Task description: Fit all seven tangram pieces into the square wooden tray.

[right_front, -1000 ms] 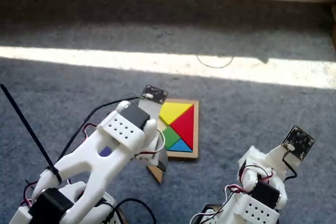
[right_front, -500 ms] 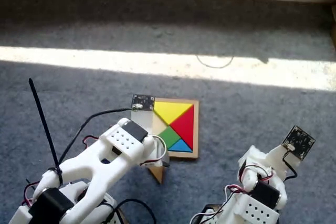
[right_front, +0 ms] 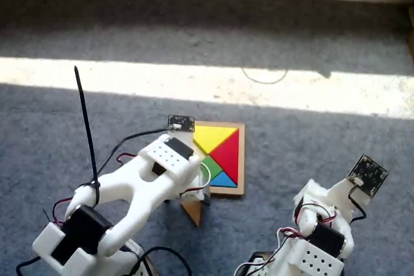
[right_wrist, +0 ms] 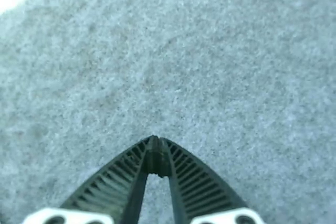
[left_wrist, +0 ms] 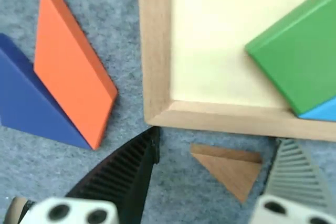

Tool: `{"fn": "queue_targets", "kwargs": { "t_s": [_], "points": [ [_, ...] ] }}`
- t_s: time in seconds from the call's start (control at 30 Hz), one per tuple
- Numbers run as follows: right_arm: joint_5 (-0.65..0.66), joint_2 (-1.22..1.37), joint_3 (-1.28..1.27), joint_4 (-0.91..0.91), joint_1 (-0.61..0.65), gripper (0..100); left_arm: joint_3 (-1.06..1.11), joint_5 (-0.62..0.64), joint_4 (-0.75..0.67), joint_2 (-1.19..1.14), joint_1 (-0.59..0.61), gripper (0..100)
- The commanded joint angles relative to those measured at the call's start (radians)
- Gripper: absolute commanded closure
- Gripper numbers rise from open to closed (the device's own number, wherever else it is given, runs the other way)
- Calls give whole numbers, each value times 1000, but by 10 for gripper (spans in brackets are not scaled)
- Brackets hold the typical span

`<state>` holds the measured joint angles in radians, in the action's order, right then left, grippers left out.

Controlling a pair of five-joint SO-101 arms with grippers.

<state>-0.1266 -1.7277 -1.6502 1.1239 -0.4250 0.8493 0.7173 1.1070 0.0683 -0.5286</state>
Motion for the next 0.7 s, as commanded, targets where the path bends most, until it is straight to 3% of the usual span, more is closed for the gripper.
{"fn": "queue_targets", "kwargs": {
  "t_s": [0.0, 0.27, 0.53, 0.67],
  "points": [
    [-8, -8, 7, -28, 10, 994, -8, 14, 2, -25, -18, 675],
    [-8, -8, 7, -28, 10, 994, -8, 14, 3, -25, -18, 683],
    [-8, -8, 7, -28, 10, 994, -21, 5, -2, -25, -16, 992],
    [-8, -8, 7, -28, 10, 994, -42, 5, 5, -25, -13, 988]
  ]
}}
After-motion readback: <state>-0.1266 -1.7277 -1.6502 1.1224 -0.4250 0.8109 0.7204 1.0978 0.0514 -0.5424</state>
